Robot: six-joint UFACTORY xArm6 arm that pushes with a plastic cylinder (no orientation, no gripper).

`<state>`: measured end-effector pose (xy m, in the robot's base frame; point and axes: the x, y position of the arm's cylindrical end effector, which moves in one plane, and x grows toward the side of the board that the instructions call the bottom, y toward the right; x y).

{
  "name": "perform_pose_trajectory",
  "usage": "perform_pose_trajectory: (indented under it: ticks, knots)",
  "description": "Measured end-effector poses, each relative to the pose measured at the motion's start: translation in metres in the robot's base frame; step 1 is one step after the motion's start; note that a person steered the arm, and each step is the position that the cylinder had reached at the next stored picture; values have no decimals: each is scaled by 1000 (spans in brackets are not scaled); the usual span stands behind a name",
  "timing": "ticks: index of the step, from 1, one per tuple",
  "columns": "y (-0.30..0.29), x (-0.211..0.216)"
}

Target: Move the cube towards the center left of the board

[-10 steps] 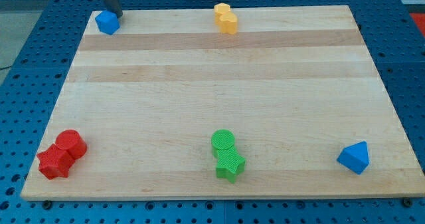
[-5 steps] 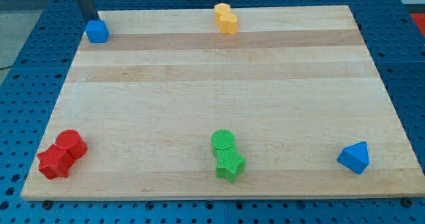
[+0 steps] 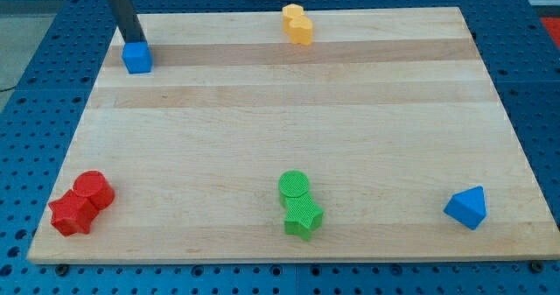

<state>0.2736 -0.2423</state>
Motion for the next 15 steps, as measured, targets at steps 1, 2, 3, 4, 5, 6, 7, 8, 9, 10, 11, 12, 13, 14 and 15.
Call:
perform_pose_trajectory:
  ticks: [1, 2, 3, 4, 5, 6, 7, 8, 9, 10, 11, 12, 13, 14, 15]
  knots:
    - [8, 0]
    - [8, 4]
    - [8, 15]
    - [5, 23]
    - [5, 34]
    - [4, 47]
    - [4, 59]
    - [2, 65]
    - [0, 66]
    - [-1, 70]
    - [-8, 76]
    - [-4, 76]
    - [50, 73]
    - [131, 69]
    - [190, 68]
